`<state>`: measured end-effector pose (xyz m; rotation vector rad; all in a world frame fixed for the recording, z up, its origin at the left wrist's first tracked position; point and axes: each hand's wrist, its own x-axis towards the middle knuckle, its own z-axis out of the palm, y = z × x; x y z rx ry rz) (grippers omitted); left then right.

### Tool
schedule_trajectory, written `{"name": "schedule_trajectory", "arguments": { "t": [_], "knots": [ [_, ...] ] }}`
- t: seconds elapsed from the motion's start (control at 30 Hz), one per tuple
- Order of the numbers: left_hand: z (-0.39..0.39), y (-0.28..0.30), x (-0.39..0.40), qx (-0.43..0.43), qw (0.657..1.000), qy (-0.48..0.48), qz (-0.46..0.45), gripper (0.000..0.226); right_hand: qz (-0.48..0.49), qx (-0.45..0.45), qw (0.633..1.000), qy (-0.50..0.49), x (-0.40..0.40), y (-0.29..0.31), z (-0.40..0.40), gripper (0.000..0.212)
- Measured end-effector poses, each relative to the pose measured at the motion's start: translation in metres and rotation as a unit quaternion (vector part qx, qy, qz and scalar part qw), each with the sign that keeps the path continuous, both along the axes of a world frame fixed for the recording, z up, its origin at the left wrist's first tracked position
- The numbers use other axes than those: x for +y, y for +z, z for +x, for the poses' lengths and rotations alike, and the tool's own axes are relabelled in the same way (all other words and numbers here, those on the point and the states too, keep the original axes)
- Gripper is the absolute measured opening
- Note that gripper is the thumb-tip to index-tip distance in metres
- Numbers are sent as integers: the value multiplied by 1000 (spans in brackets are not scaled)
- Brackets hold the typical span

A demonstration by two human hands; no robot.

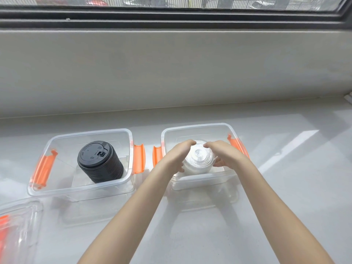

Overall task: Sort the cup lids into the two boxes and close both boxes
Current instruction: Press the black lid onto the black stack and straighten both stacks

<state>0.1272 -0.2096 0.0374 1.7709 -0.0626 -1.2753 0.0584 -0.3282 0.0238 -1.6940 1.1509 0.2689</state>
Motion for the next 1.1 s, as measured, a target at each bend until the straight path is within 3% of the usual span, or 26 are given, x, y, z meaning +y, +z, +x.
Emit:
{"name": "schedule_trajectory", "arguments": {
  "t": [0.23, 0.4, 0.6, 0.9, 1.1],
  "knots": [
    [10, 6, -4, 0, 1000, 6, 0, 57, -9, -38, 999, -14, -4, 0, 9, 52],
    [11, 3, -6, 0, 1000, -3, 21, 54, -18, -45, 999, -4, -5, -12, 11, 26],
    [10, -4, -8, 6, 1000, 0, 21, 52, 16, -19, 1000, 3, -9, -23, 9, 48],
    [8, -2, -11, -23, 999, -22, 39, 55, 99, -83, 990, -54, -12, -24, 10, 31],
    [8, 2, -10, -8, 1000, -10, 28, 55, 48, -29, 998, -7, -8, -24, 12, 54]
  ]
}}
